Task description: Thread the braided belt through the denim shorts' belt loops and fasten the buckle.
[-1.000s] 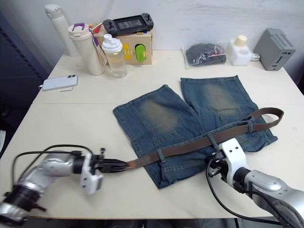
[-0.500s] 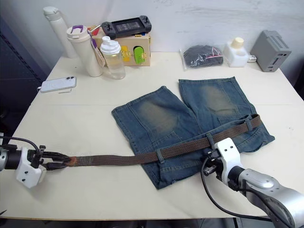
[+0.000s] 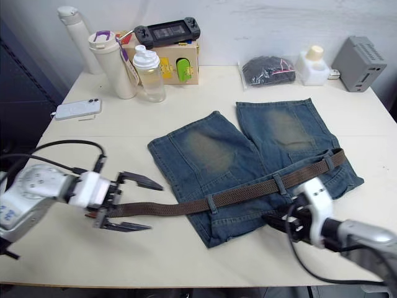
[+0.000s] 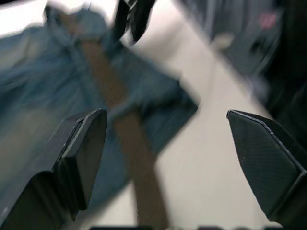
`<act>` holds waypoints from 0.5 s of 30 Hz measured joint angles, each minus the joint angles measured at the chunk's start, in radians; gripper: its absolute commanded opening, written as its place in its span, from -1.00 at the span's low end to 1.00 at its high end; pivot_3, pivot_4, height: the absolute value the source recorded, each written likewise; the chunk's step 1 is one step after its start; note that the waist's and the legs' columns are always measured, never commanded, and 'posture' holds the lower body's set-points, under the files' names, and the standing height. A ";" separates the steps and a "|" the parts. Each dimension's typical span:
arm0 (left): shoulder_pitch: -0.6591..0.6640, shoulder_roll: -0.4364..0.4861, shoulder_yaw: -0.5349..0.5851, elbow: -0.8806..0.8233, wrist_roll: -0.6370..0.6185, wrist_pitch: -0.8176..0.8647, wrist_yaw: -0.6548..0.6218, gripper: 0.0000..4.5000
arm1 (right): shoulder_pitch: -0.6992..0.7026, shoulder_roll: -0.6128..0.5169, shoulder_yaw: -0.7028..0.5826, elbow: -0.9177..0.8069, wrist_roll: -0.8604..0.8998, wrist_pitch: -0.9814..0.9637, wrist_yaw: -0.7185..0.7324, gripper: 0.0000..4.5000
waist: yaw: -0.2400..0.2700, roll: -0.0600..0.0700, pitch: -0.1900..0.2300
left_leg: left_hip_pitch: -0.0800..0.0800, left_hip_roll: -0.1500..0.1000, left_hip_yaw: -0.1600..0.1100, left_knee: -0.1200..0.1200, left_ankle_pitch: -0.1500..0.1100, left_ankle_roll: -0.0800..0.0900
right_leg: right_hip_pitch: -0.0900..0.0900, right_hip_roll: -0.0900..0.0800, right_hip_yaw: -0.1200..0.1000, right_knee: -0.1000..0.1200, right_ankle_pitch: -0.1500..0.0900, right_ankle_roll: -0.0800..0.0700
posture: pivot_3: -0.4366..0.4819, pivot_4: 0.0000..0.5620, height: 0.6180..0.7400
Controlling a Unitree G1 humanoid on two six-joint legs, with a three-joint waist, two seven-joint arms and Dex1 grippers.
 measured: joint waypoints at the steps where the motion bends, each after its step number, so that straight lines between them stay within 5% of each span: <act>1: -0.026 -0.063 -0.011 -0.002 0.000 0.059 -0.006 0.94 | 0.024 -0.047 -0.029 0.032 -0.037 -0.037 0.087 0.99 | 0.002 0.002 0.001 | 0.001 -0.001 0.001 0.000 0.000 0.000 | 0.000 0.000 0.000 0.000 0.000 0.000 | -0.05 -0.47 0.19; 6: -0.099 -0.280 -0.068 0.028 0.064 0.203 -0.049 0.94 | 0.108 -0.199 -0.037 0.160 -0.346 -0.315 0.330 0.99 | 0.004 0.001 0.002 | 0.001 -0.003 0.004 0.000 0.001 0.002 | 0.000 0.002 -0.001 0.002 0.000 0.000 | -0.05 -0.47 0.19; 9: -0.174 -0.486 -0.137 0.140 0.191 0.201 -0.077 0.94 | 0.103 -0.327 0.155 0.348 -0.748 -0.710 0.325 0.99 | 0.005 0.000 0.002 | 0.001 -0.009 0.008 0.000 0.003 0.007 | -0.001 -0.001 -0.002 0.000 0.002 0.005 | -0.05 -0.47 0.19; 15: -0.205 -0.624 -0.227 0.307 0.428 0.135 -0.119 0.94 | 0.012 -0.325 0.349 0.513 -1.071 -1.021 0.262 0.99 | -0.003 0.000 0.002 | 0.002 -0.008 0.011 0.000 0.003 0.008 | -0.001 -0.001 0.000 -0.001 0.003 0.007 | -0.05 -0.47 0.19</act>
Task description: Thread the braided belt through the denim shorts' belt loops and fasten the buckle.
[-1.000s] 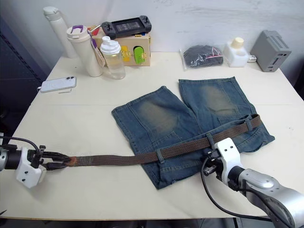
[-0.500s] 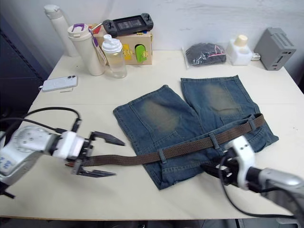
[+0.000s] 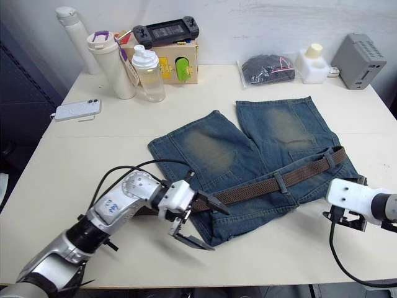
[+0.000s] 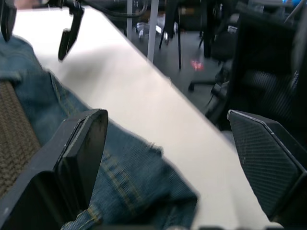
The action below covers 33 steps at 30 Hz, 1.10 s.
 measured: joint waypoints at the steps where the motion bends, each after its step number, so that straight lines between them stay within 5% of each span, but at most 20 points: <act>1: -0.002 -0.026 -0.012 0.034 0.039 -0.013 -0.007 0.94 | -0.017 0.001 0.018 0.004 -0.032 -0.016 -0.004 0.99 | 0.001 -0.003 0.000 | 0.001 0.000 0.000 0.001 0.000 0.000 | 0.001 0.000 0.000 -0.002 0.000 0.000 | -0.05 -0.47 0.19; 6: -0.002 -0.054 -0.035 0.107 0.170 -0.082 -0.025 0.94 | -0.082 0.063 0.057 0.008 -0.108 -0.009 -0.021 0.99 | 0.002 -0.015 -0.005 | 0.002 0.003 -0.001 0.002 -0.001 -0.004 | 0.003 -0.002 0.002 -0.004 0.001 0.000 | -0.05 -0.47 0.19; 8: -0.002 -0.070 -0.036 0.148 0.239 -0.134 -0.005 0.69 | -0.114 0.091 0.075 0.005 -0.139 0.016 -0.029 0.75 | 0.000 -0.018 -0.007 | 0.004 0.004 -0.001 0.003 -0.002 -0.005 | 0.005 -0.002 0.003 -0.005 0.001 0.000 | -0.05 -0.47 0.19; 16: 0.010 -0.035 -0.002 0.186 0.353 -0.345 0.050 -0.79 | -0.157 0.185 0.121 -0.032 -0.212 0.092 -0.038 -0.95 | -0.002 -0.018 -0.008 | 0.006 0.007 -0.001 0.003 -0.004 -0.008 | 0.007 0.000 0.005 -0.005 0.001 0.000 | -0.05 -0.47 0.19; 26: -0.006 0.255 0.175 0.343 0.360 -0.616 0.080 -0.85 | -0.142 0.331 0.140 -0.269 -0.140 0.186 -0.021 -1.00 | -0.019 -0.016 -0.009 | 0.006 0.010 0.000 0.000 -0.004 -0.010 | 0.002 0.002 0.001 -0.002 0.000 -0.003 | -0.05 -0.47 0.19; 33: -0.071 0.301 0.214 0.591 0.454 -0.818 0.248 -0.85 | -0.234 0.471 0.218 -0.429 -0.081 0.451 -0.053 -1.00 | -0.014 -0.011 -0.012 | 0.006 0.007 0.001 0.001 -0.003 -0.009 | 0.000 0.000 0.001 0.002 0.000 -0.003 | -0.05 -0.47 0.19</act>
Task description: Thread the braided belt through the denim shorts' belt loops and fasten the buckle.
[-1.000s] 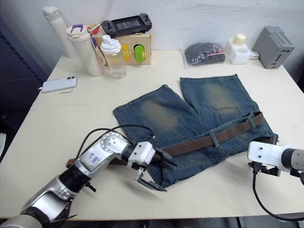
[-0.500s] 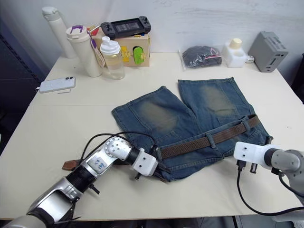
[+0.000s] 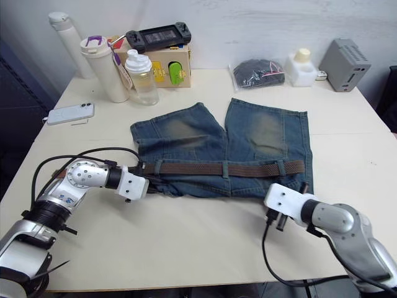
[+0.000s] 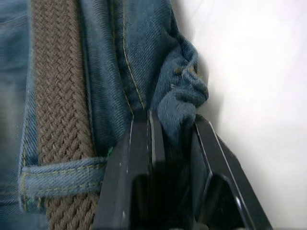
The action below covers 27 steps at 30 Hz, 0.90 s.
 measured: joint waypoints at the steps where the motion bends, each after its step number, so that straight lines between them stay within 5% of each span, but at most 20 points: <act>1: -0.004 -0.002 0.000 0.016 0.009 -0.015 0.015 -0.85 | -0.008 0.000 0.010 0.002 -0.007 0.005 -0.007 -1.00 | 0.002 0.001 0.000 | 0.000 0.000 0.000 0.000 0.000 0.000 | 0.000 0.000 0.000 0.000 0.000 0.000 | -0.05 -0.47 0.19; 10: -0.049 -0.042 -0.005 0.145 0.090 -0.127 0.135 -0.85 | -0.074 0.006 0.090 0.085 -0.064 -0.005 -0.068 -1.00 | 0.020 0.001 -0.001 | 0.001 -0.001 0.000 0.000 0.001 0.000 | 0.000 0.000 0.000 0.002 0.000 0.000 | -0.05 -0.47 0.19; 17: -0.051 -0.029 0.050 0.164 0.037 -0.125 0.081 0.55 | -0.067 0.008 0.051 0.086 -0.026 0.027 -0.057 -1.00 | 0.018 0.001 -0.001 | 0.000 0.000 0.000 0.000 0.001 0.000 | -0.001 0.000 -0.001 0.002 0.000 0.000 | -0.05 -0.47 0.19; 19: -0.035 -0.012 0.071 0.129 0.003 -0.096 0.040 0.55 | -0.062 0.022 0.000 0.076 0.031 0.084 -0.037 -1.00 | 0.017 0.001 -0.001 | -0.001 0.000 0.000 0.000 0.001 0.001 | -0.001 0.000 -0.001 0.002 0.000 0.000 | -0.05 -0.47 0.19; 20: -0.023 -0.004 0.079 0.112 -0.015 -0.079 0.015 0.57 | -0.060 0.022 -0.021 0.074 0.052 0.108 -0.030 -0.65 | 0.017 0.002 -0.001 | -0.001 0.000 0.000 0.000 0.000 0.001 | -0.001 0.000 -0.001 0.002 0.000 0.000 | -0.05 -0.47 0.19; 27: 0.149 0.061 0.150 -0.169 -0.168 0.187 -0.126 0.57 | -0.180 -0.020 -0.262 0.027 0.350 0.387 0.114 0.82 | 0.004 0.005 0.002 | -0.005 0.000 -0.001 0.000 0.000 0.002 | -0.002 -0.001 0.000 -0.001 0.000 0.000 | -0.05 -0.47 0.19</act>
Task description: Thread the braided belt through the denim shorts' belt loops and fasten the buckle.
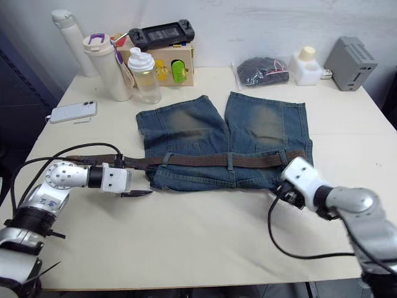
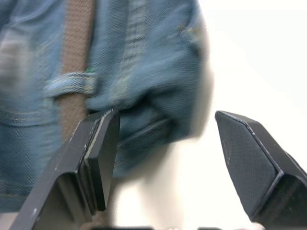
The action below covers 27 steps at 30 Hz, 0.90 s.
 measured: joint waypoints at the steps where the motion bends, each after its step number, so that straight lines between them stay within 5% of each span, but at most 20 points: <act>1: 0.008 0.001 0.005 -0.020 -0.003 0.020 -0.003 0.57 | -0.049 -0.012 -0.021 0.007 0.040 0.043 0.010 0.97 | 0.000 0.000 0.000 | 0.000 0.000 0.000 0.000 0.000 0.000 | 0.000 0.000 0.000 -0.001 0.000 0.000 | -0.05 -0.47 0.19; 5: 0.033 0.001 0.043 -0.079 -0.012 0.099 -0.004 0.57 | -0.340 -0.017 -0.038 0.218 0.105 0.243 -0.060 0.97 | -0.005 0.000 0.001 | -0.001 0.000 -0.001 0.000 0.000 0.000 | -0.001 -0.002 0.004 -0.002 0.000 0.000 | -0.05 -0.47 0.19; 9: 0.055 -0.012 0.065 -0.108 -0.014 0.140 -0.002 0.57 | -0.488 0.022 -0.001 0.411 0.101 0.352 -0.135 0.97 | -0.009 0.000 0.001 | -0.003 0.000 -0.001 -0.002 -0.001 -0.001 | -0.003 -0.002 0.003 0.000 0.000 -0.001 | -0.05 -0.47 0.19; 13: 0.070 -0.022 0.075 -0.164 -0.015 0.171 0.007 0.57 | -0.533 0.055 0.092 0.587 0.100 0.405 -0.157 0.97 | -0.011 0.000 0.001 | -0.019 -0.001 0.000 0.001 0.000 0.000 | -0.019 -0.002 0.001 0.004 0.000 -0.001 | -0.05 -0.47 0.19; 18: 0.119 -0.024 0.093 -0.202 -0.014 0.192 0.019 0.57 | -0.566 0.058 0.121 0.651 0.125 0.447 -0.130 0.97 | -0.012 0.001 0.001 | -0.019 -0.001 0.001 0.000 0.000 0.000 | -0.020 -0.002 -0.008 0.006 0.000 -0.001 | -0.05 -0.47 0.19; 27: 0.102 -0.058 0.145 -0.171 -0.020 0.232 0.043 0.57 | -0.557 0.070 0.111 0.638 0.196 0.487 -0.108 -0.94 | -0.008 0.001 0.001 | -0.019 -0.001 0.001 0.007 0.001 0.001 | -0.019 -0.003 -0.009 0.011 0.000 -0.001 | -0.05 -0.47 0.19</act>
